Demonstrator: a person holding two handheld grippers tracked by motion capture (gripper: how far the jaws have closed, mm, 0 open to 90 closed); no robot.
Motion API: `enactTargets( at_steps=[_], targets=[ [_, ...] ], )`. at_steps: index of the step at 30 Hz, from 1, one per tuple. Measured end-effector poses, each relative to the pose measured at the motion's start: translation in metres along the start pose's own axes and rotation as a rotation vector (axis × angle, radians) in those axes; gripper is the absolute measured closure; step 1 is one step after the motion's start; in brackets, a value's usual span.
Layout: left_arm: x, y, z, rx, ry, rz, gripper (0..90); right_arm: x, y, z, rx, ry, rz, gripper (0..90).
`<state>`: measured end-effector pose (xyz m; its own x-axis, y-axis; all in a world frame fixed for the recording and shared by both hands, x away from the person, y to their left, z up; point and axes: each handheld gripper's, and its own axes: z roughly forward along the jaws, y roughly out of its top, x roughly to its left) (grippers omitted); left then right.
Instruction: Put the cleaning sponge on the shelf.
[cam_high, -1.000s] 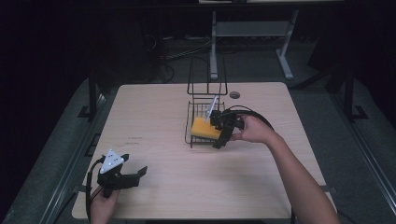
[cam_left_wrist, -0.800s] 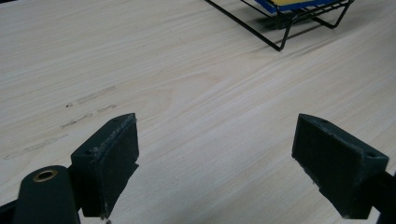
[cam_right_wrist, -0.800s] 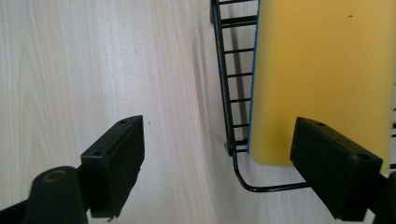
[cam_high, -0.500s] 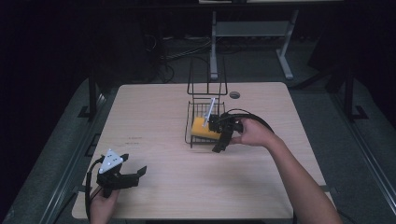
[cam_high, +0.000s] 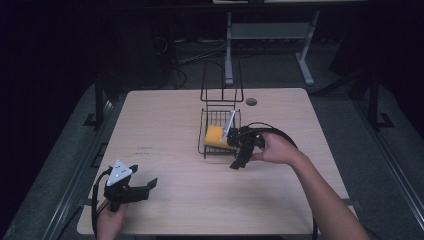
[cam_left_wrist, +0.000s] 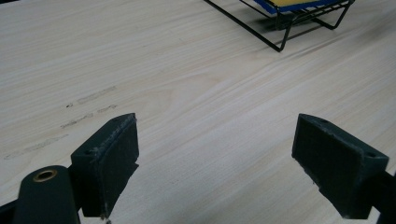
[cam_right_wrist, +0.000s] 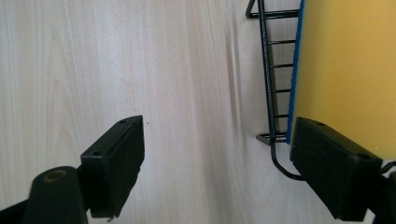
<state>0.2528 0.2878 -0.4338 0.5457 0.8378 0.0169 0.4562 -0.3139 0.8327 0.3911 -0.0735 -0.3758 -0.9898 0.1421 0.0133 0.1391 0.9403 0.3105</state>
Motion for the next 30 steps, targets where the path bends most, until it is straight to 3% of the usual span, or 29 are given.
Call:
enactTargets(
  at_steps=[5, 30],
  targets=[
    [0.000, 0.000, 0.000, 0.001, 0.001, -0.003, 14.1, 0.005, -0.007, 0.001, -0.011, -0.002, -0.009, 17.5],
    [-0.001, 0.000, 0.001, 0.005, 0.002, 0.000, 14.1, 0.018, -0.049, 0.004, -0.014, -0.011, 0.044, 17.5]
  ],
)
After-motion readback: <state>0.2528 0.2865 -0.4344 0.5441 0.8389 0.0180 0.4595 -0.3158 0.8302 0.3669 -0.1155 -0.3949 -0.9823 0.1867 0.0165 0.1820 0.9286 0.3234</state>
